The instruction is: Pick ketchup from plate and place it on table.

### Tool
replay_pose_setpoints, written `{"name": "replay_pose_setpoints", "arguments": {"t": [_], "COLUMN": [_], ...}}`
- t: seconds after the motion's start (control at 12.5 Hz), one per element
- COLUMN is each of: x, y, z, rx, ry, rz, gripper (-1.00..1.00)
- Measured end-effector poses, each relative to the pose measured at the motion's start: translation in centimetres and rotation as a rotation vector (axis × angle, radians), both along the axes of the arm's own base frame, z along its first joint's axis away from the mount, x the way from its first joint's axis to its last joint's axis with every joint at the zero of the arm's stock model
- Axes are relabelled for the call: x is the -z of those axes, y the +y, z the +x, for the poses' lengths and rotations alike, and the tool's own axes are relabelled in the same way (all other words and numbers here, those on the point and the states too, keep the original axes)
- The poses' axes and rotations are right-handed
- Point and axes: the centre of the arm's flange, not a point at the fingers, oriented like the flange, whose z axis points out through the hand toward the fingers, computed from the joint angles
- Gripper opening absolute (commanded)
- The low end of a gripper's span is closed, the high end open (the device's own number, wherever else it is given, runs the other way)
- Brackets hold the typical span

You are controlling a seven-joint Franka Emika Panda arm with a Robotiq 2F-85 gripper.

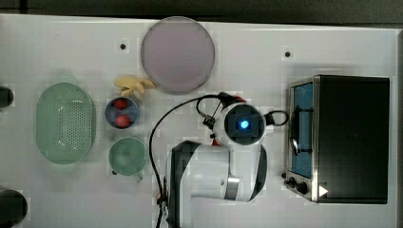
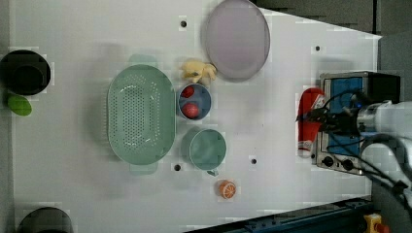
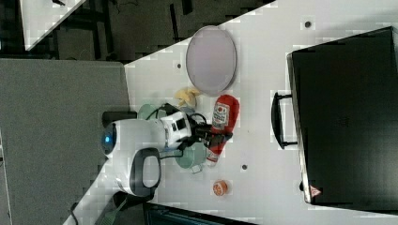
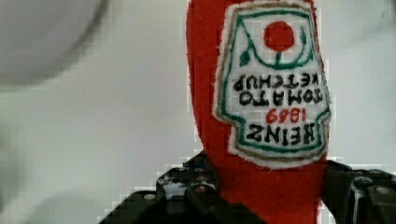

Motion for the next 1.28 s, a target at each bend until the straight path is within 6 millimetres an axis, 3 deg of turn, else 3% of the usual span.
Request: {"name": "replay_pose_setpoints", "arguments": {"t": [0.16, 0.32, 0.56, 0.8, 0.96, 1.04, 1.12, 1.28], "x": [2.4, 4.7, 8.3, 9.8, 8.6, 7.1, 5.1, -0.6], "y": [1.5, 2.6, 3.8, 3.9, 3.7, 3.6, 3.5, 3.0], "z": [-0.6, 0.1, -0.2, -1.1, -0.7, -0.2, 0.3, 1.5], "rx": [0.024, 0.032, 0.036, 0.041, 0.054, 0.055, 0.056, 0.098], "ry": [-0.025, -0.056, -0.037, 0.001, -0.017, -0.045, -0.067, -0.09], "rz": [0.002, 0.007, 0.02, 0.023, 0.024, 0.02, 0.013, -0.003], "gripper": [0.24, 0.3, 0.91, 1.0, 1.0, 1.0, 1.0, 1.0]}}
